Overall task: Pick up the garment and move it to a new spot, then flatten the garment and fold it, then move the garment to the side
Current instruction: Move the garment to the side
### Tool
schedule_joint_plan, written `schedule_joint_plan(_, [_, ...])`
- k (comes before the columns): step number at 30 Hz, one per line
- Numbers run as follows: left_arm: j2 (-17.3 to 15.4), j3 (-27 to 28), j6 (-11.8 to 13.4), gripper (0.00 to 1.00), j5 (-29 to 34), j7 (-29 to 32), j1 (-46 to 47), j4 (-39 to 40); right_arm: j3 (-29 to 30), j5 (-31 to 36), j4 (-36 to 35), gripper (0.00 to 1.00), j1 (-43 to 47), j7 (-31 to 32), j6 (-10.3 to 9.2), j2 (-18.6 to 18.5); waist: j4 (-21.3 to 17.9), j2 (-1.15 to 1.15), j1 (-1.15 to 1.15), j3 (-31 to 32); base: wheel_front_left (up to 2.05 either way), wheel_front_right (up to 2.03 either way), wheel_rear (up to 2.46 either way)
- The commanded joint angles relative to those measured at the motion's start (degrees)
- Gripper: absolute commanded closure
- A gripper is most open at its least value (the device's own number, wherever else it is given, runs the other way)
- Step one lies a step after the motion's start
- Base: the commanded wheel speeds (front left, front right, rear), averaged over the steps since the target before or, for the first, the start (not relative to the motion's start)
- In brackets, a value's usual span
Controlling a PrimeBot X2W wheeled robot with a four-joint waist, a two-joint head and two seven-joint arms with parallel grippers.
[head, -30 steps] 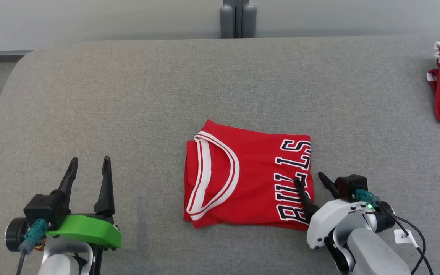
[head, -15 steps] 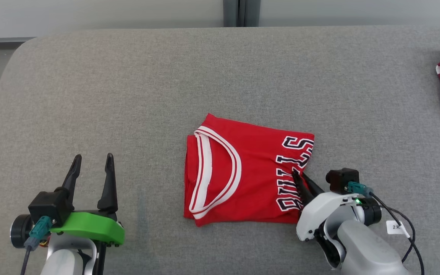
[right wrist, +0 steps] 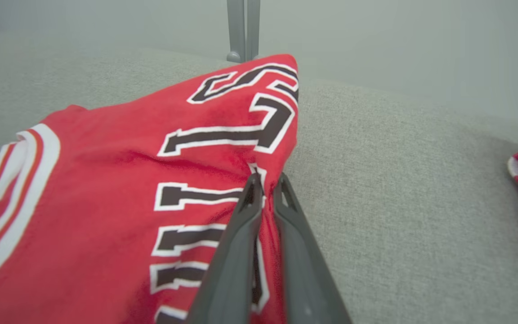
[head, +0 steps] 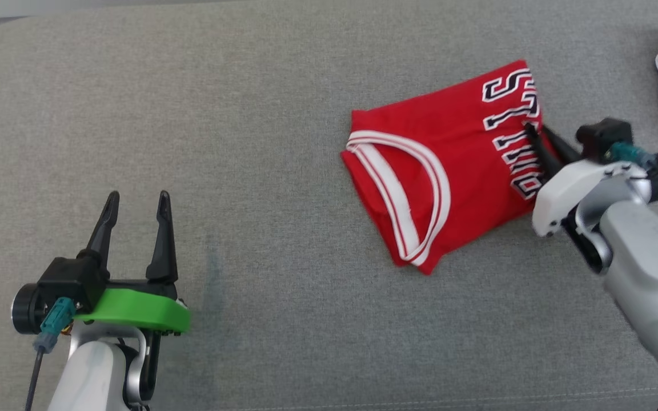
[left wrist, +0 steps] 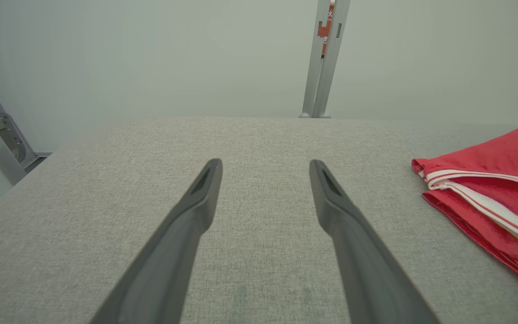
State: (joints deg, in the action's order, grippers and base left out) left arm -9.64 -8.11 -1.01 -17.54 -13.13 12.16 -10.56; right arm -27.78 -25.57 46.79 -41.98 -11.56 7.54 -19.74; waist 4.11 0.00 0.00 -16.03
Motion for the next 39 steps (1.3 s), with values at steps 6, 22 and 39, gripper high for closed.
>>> schedule_joint_plan(6, [-0.3,-1.0,-0.3,0.00,1.6,-0.9,4.8,1.3,-1.2,-0.7,-5.0,1.00,-8.7,3.7,-0.11,-10.2,-4.6,0.00,0.00,-10.6,0.00,0.00,0.00])
schedule_joint_plan(22, [-3.6,-3.5,-1.2,0.00,4.4,0.5,10.8,6.5,3.9,-10.3,-11.0,1.00,-19.7,15.2,-0.11,-35.2,-9.4,0.00,0.00,-18.9,0.00,0.00,0.00])
schedule_joint_plan(39, [-4.0,-3.7,0.0,0.00,3.7,0.2,9.1,7.4,2.9,0.3,4.9,0.00,-27.6,6.0,-0.11,-29.9,-7.7,0.00,0.00,-16.5,0.00,0.00,0.00])
